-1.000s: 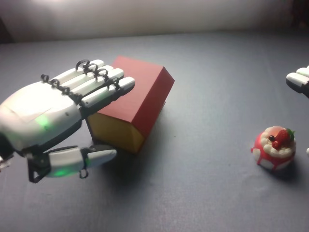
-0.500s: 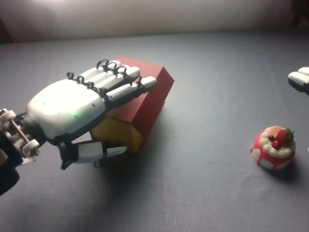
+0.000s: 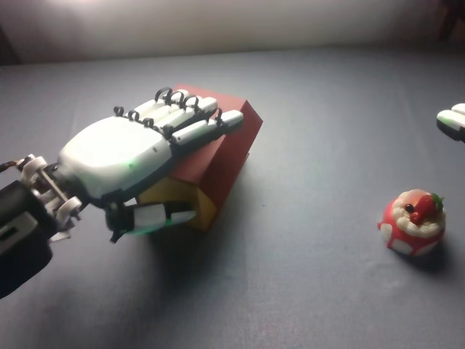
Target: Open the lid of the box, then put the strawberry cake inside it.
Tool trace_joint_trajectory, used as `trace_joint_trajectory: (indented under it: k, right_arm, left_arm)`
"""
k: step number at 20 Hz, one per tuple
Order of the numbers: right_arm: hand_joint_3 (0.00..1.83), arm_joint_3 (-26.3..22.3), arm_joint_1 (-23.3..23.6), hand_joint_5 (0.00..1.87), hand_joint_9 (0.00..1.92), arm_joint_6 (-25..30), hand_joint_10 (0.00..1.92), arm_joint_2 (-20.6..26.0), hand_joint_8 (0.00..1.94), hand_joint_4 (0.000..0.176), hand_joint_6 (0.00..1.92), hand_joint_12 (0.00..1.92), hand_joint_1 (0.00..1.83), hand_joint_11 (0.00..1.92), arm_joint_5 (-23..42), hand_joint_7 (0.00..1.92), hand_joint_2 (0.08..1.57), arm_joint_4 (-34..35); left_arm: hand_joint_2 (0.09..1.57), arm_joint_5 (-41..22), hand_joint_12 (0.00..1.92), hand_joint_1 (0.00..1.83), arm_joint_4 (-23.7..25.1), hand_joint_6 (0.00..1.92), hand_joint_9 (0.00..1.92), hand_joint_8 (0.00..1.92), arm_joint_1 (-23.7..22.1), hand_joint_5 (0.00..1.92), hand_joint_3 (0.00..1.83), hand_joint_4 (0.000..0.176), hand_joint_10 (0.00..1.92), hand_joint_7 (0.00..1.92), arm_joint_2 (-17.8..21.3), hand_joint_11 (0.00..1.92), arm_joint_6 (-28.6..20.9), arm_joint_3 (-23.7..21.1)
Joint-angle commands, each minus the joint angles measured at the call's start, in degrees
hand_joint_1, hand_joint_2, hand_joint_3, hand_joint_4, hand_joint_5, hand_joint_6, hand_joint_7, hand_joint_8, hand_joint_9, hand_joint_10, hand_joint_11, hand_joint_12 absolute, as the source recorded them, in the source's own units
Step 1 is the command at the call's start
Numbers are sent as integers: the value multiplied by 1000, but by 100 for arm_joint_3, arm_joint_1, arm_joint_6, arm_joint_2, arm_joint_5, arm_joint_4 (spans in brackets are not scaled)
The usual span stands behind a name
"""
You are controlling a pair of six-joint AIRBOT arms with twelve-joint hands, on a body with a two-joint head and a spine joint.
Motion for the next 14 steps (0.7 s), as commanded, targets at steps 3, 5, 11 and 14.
trace_joint_trajectory:
  k: [3,5,11,14]
  right_arm:
    - [4,26,13,0,0,47,0,-16,0,0,0,0,503,0,703,0,1304,30]
    - [5,26,7,0,0,51,0,-20,0,0,0,0,488,0,703,0,1308,34]
    - [4,26,-7,0,0,58,0,-35,0,0,0,0,507,0,707,0,1312,45]
    - [6,26,-9,0,0,62,0,-38,0,0,0,0,488,0,709,0,1318,51]
  left_arm:
    - [1152,-721,0,990,-67,0,0,0,-131,0,0,176,0,0,-63,0,15,50]
    - [1146,-764,0,1016,-78,0,0,0,-146,0,0,171,0,0,-77,0,15,50]
    - [1208,-1057,0,816,-224,0,0,0,-179,0,19,161,0,0,-119,0,13,49]
    - [1242,-1253,0,756,-283,0,0,0,-170,0,22,146,0,0,-100,0,-17,39]
